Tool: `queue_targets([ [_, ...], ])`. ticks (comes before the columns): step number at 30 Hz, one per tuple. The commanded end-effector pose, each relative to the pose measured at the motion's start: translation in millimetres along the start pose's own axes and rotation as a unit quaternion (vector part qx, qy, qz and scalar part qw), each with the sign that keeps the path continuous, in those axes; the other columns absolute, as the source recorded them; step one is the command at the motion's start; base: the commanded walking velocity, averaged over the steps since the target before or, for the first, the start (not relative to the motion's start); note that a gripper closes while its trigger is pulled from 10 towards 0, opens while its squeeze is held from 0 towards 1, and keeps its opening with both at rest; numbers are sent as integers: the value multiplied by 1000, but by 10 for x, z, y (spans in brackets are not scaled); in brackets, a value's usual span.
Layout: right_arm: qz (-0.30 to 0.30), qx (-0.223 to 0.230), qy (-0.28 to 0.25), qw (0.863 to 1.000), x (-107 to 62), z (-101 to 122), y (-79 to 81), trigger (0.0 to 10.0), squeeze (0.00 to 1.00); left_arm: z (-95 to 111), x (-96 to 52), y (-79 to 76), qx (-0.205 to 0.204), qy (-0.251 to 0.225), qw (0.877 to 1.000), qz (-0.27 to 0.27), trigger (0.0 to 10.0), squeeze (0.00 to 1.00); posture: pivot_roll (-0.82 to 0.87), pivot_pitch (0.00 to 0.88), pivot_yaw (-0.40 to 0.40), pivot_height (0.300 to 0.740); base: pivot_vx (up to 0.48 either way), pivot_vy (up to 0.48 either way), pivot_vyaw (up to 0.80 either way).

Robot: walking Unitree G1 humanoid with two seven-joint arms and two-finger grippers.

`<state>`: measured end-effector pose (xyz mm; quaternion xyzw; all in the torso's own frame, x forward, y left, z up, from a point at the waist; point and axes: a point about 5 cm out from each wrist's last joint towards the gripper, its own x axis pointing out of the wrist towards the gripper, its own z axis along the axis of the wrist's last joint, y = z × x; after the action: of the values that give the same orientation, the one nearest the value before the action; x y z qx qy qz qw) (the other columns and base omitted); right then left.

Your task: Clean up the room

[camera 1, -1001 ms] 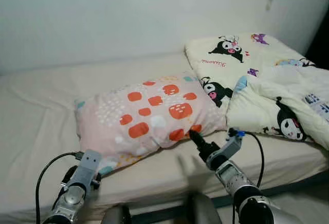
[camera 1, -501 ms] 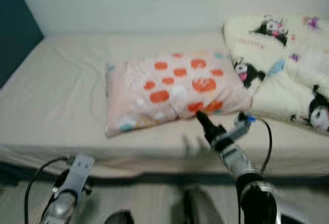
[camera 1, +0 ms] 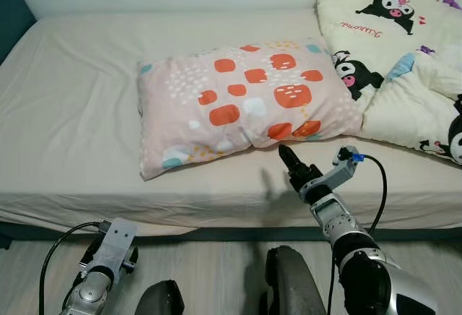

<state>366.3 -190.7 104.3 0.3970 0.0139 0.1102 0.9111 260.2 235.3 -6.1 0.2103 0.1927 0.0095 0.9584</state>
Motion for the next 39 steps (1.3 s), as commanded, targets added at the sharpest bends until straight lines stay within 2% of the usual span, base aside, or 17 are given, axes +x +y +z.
queue_targets([
  [1, 1, 5, -21, 1000, -6, 97, -20, 10000, 0, -104, -75, -53, -3, 8, 1000, -8, 10000, 0, 23, 285, 45, 540, 0, 0, 0],
  [6, 12, 10, -46, 999, 22, 245, 4, 10000, 0, -83, -90, -44, -2, -7, 1000, -7, 10000, 0, 35, 306, 49, 540, 0, 0, 0],
  [7, 13, 16, -78, 997, 50, 431, 24, 10000, 0, -87, -156, 22, 4, -29, 1000, -5, 10000, 0, 67, 359, 57, 540, 0, 0, 0],
  [9, 13, 16, -78, 997, 50, 431, 24, 10000, 0, -87, -156, 22, 4, -29, 1000, -5, 10000, 0, 67, 359, 57, 540, 0, 0, 0],
  [11, 8, 30, -123, 992, 91, 689, 65, 10000, 0, -80, -218, 149, 15, -46, 999, 1, 10000, 0, 89, 405, 69, 540, 0, 0, 0],
  [14, 6, 36, -136, 990, 105, 771, 84, 10000, 0, -76, -240, 194, 19, -50, 999, 3, 10000, 0, 91, 411, 70, 540, 0, 0, 0],
  [16, 0, 33, -151, 988, 136, 912, 129, 10000, 0, -23, -252, 276, 28, -62, 998, 6, 10000, 0, 113, 459, 76, 540, 0, 0, 0],
  [21, -6, 31, -150, 988, 163, 969, 160, 10000, 0, 18, -263, 343, 34, -69, 997, 10, 10000, 0, 108, 477, 81, 540, 0, 0, 0],
  [23, -22, -4, -118, 993, 173, 816, 143, 10000, 0, -13, -270, 298, 35, -64, 997, 5, 10000, 0, 85, 459, 72, 540, 0, 0, 0],
  [25, -17, -7, -110, 994, 165, 718, 134, 10000, 0, -15, -265, 272, 33, -61, 998, 3, 10000, 0, 83, 444, 71, 545, 0, 0, 0],
  [29, -8, 8, -104, 995, 115, 533, 85, 10000, 0, 21, -220, 231, 27, -58, 998, 2, 10000, 0, 71, 414, 72, 555, 0, 0, 0],
  [31, -22, 31, -97, 995, -9, 328, -57, 10000, 0, 123, -123, 163, 14, -60, 998, 1, 10000, 0, 48, 354, 66, 570, 0, 0, 0],
  [33, -26, 33, -96, 995, -34, 302, -86, 10000, 0, 145, -105, 150, 12, -61, 998, 0, 10000, 0, 48, 354, 66, 575, 0, 0, 0],
  [34, -31, 37, -97, 994, -55, 287, -112, 10000, 0, 173, -74, 131, 5, -61, 998, 1, 10000, 0, 36, 325, 60, 580, 0, 0, 0],
  [35, -40, 36, -92, 994, -71, 264, -138, 10000, 0, 218, -12, 94, -6, -56, 998, 1, 10000, 0, 24, 289, 49, 590, 0, 0, 0],
  [37, -43, 22, -82, 995, -83, 226, -148, 10000, 0, 248, 29, 66, -14, -52, 999, 2, 10000, 0, 21, 281, 47, 600, 0, 0, 0],
  [39, -59, 17, -47, 997, -126, 57, -190, 10000, 0, 252, 73, 13, -30, -37, 999, 4, 10000, 0, 2, 234, 32, 610, 0, 0, 0],
])
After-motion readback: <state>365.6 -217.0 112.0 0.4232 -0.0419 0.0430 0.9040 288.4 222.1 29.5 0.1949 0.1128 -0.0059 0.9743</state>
